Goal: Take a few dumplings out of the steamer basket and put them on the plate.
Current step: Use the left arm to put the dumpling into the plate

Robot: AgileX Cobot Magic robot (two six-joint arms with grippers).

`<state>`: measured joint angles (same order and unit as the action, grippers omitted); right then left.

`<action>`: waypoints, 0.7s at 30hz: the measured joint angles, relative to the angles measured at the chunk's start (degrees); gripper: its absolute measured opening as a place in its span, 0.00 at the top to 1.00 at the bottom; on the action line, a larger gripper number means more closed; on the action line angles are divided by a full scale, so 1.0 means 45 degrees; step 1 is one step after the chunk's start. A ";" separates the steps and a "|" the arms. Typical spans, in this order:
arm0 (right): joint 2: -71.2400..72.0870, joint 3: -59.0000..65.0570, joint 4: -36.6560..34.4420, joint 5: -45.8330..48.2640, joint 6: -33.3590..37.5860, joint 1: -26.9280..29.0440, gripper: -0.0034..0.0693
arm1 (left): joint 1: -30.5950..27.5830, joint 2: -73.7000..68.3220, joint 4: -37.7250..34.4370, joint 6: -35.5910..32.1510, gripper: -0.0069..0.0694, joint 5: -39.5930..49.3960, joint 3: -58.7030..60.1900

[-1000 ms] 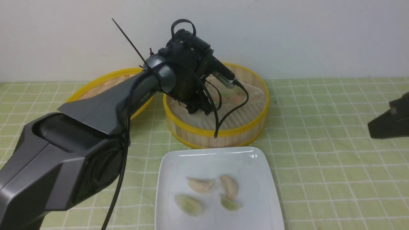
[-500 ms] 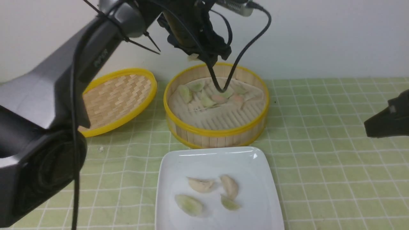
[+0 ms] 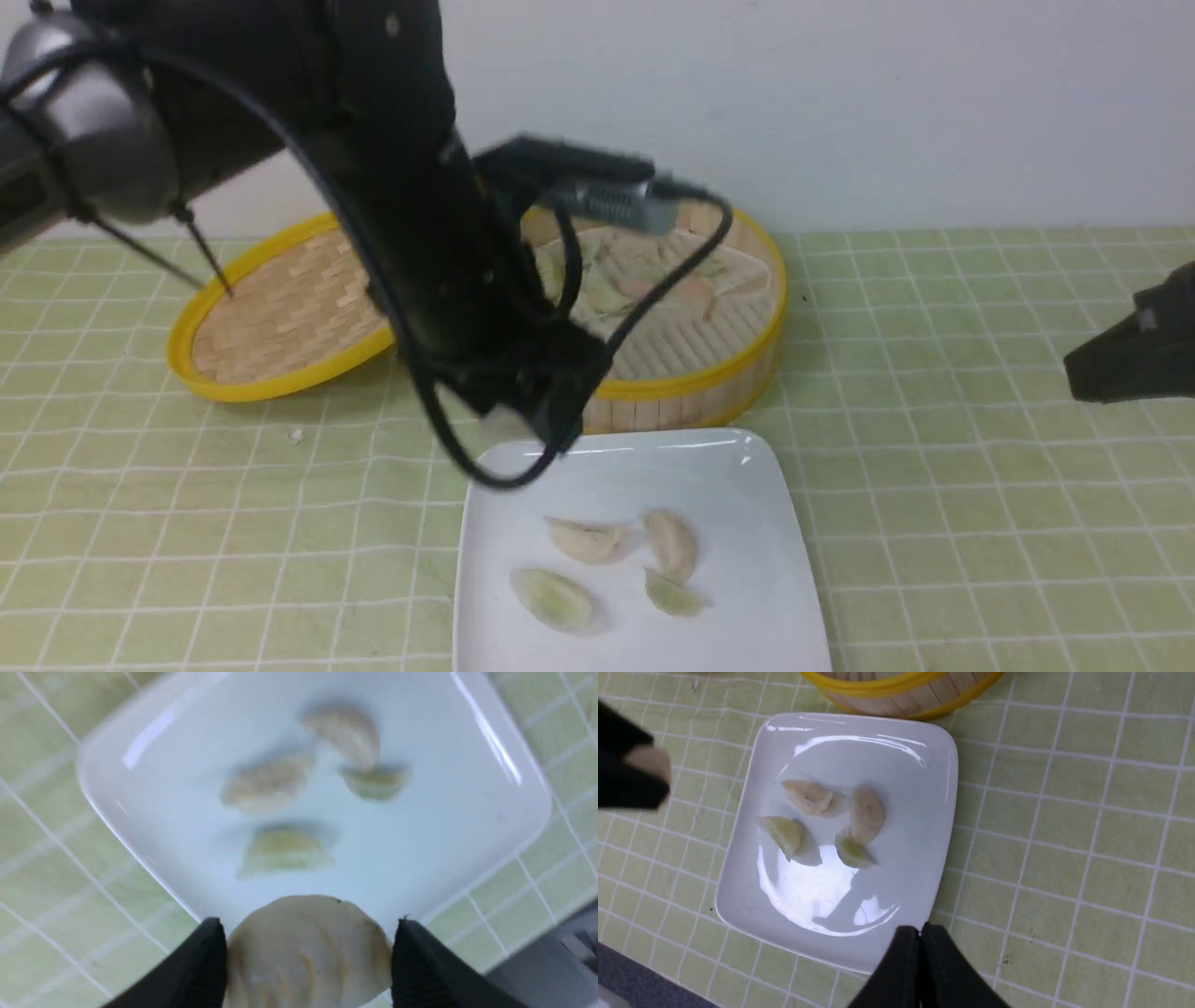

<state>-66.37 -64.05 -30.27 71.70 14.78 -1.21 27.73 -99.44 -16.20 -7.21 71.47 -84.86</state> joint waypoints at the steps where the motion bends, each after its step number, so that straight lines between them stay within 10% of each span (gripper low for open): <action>1: 0.0000 0.0000 0.0000 0.0000 0.0000 0.0000 0.97 | 0.0000 0.0065 -0.0287 -0.0058 0.38 0.0000 0.0715; 21: 0.0000 0.0000 -0.0628 0.0000 0.0059 0.0000 0.97 | 0.0408 -0.0979 -0.1539 -0.2422 0.38 -0.1588 0.3624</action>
<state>-66.37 -64.05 -33.10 71.70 15.05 -1.21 29.57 -103.84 -23.13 -18.10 64.32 -68.56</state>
